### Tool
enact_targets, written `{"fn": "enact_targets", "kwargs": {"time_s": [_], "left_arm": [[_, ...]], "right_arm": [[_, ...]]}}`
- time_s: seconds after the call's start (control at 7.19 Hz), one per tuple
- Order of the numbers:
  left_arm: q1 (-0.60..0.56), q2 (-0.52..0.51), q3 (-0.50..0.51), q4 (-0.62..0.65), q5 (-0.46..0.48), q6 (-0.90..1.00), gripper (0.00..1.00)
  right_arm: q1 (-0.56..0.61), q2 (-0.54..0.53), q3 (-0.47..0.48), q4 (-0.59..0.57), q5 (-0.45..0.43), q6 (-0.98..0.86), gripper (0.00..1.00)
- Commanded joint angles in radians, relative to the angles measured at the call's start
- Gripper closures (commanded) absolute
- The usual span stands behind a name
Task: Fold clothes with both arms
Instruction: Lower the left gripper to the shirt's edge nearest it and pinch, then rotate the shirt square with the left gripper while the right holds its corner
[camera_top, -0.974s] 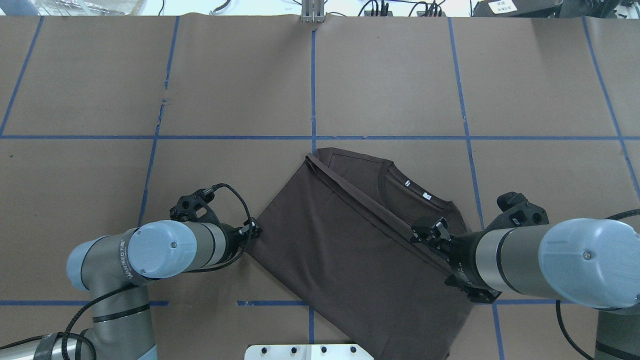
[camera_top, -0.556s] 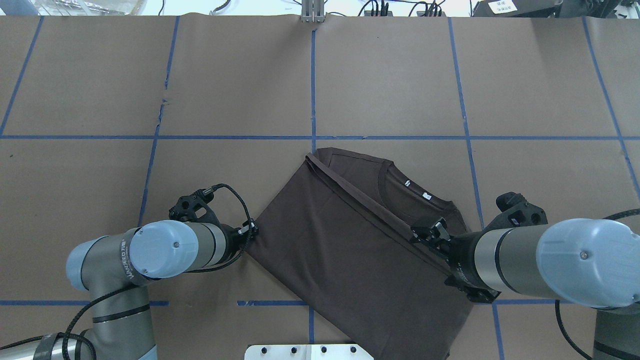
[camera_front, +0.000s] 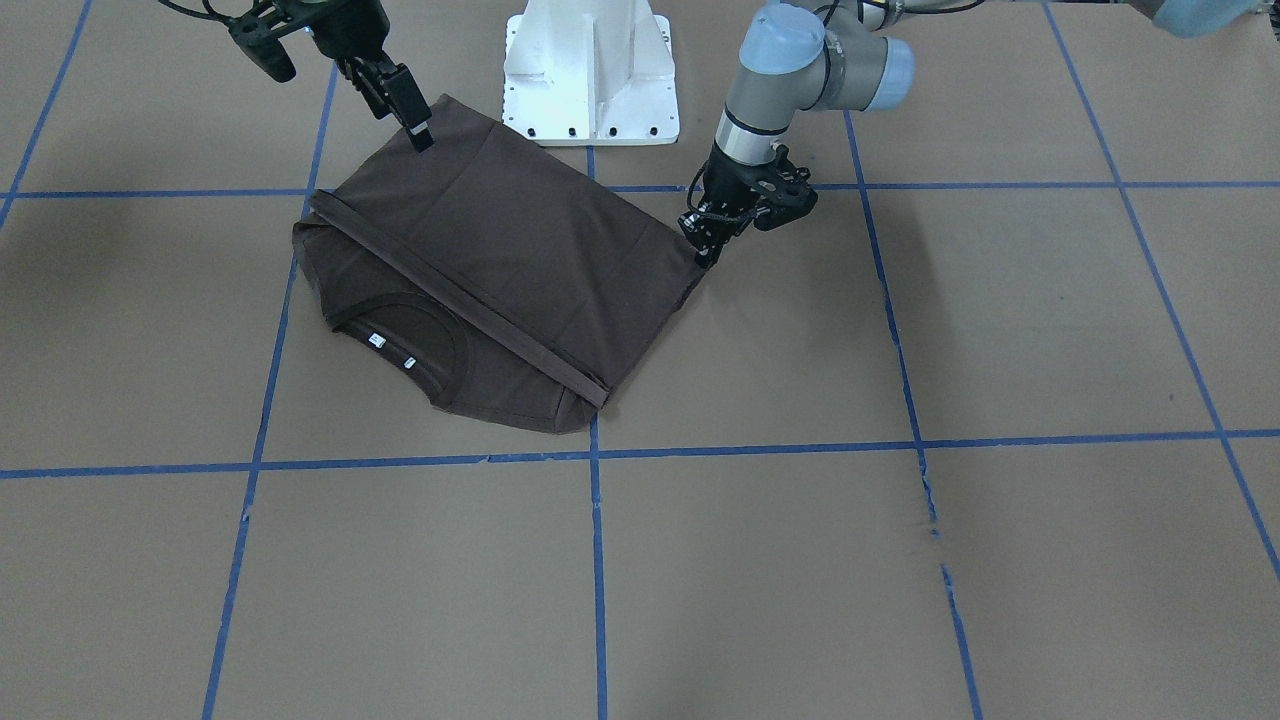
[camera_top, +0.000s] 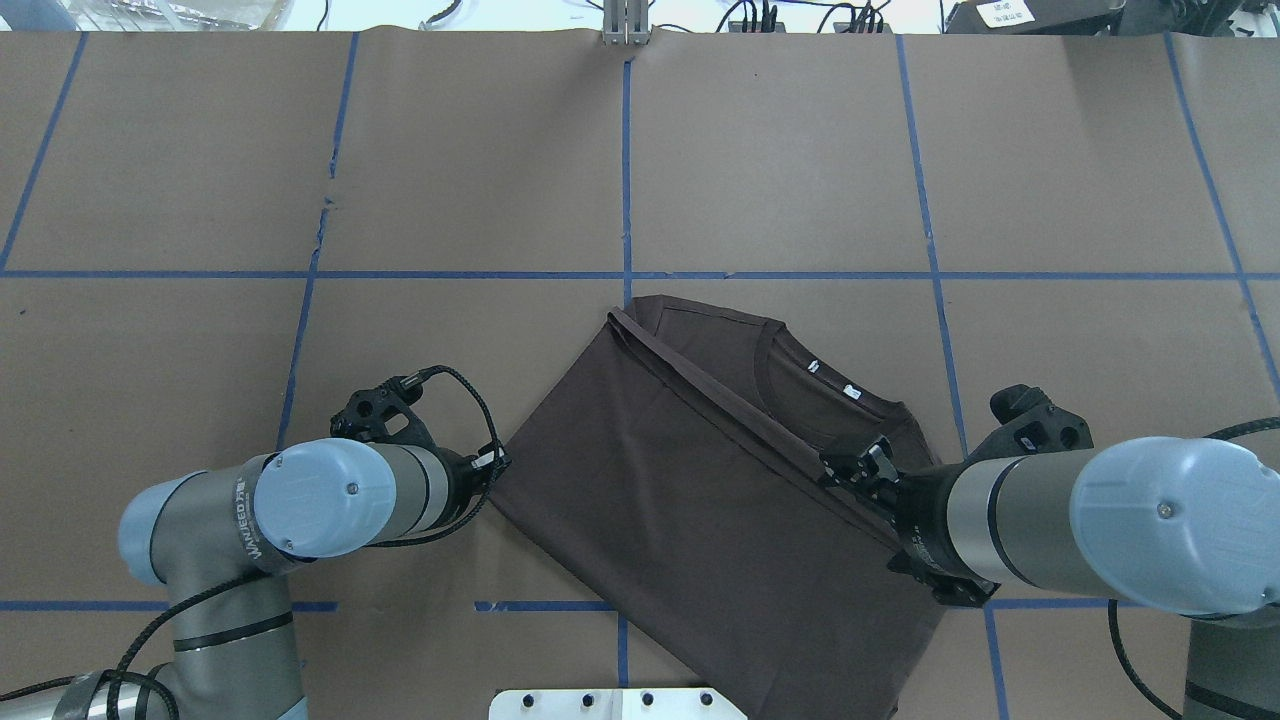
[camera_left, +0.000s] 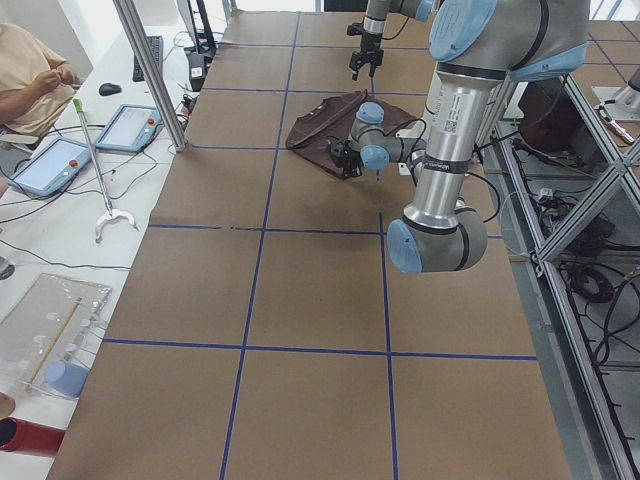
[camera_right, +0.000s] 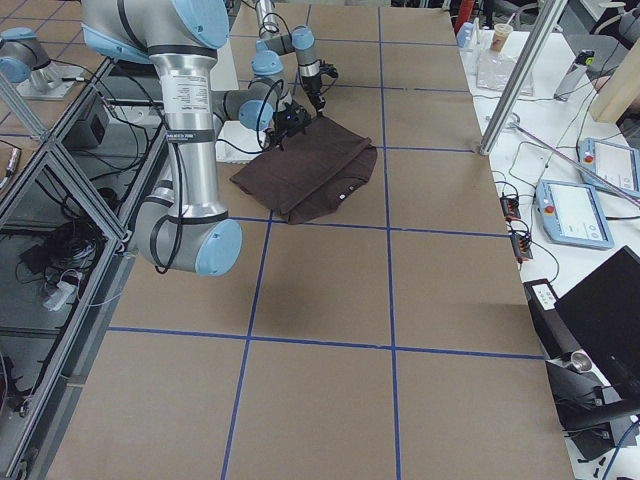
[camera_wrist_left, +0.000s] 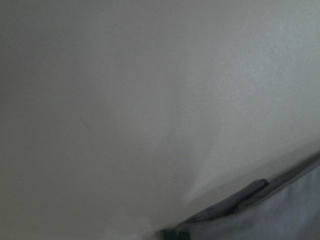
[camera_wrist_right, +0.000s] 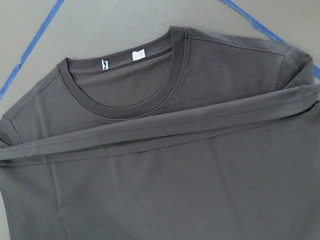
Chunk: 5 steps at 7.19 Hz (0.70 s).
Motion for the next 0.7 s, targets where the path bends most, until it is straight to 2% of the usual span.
{"fn": "enact_targets", "kwargs": {"time_s": [0.0, 0.28, 0.42, 0.56], "left_arm": [[-0.007, -0.004, -0.03, 0.072, 0.003, 0.057, 1.0], [-0.108, -0.057, -0.006, 0.063, 0.032, 0.21, 1.0], [-0.201, -0.143, 0.073, 0.055, 0.03, 0.256, 1.0], [-0.275, -0.239, 0.206, 0.016, 0.03, 0.258, 1.0]], "right_arm": [[0.001, 0.002, 0.0, 0.0, 0.001, 0.0, 0.0], [0.011, 0.02, -0.003, -0.005, -0.002, 0.0, 0.0], [0.019, 0.02, -0.003, -0.005, -0.002, 0.0, 0.0], [0.021, 0.02, -0.008, -0.005, -0.007, 0.0, 0.0]]}}
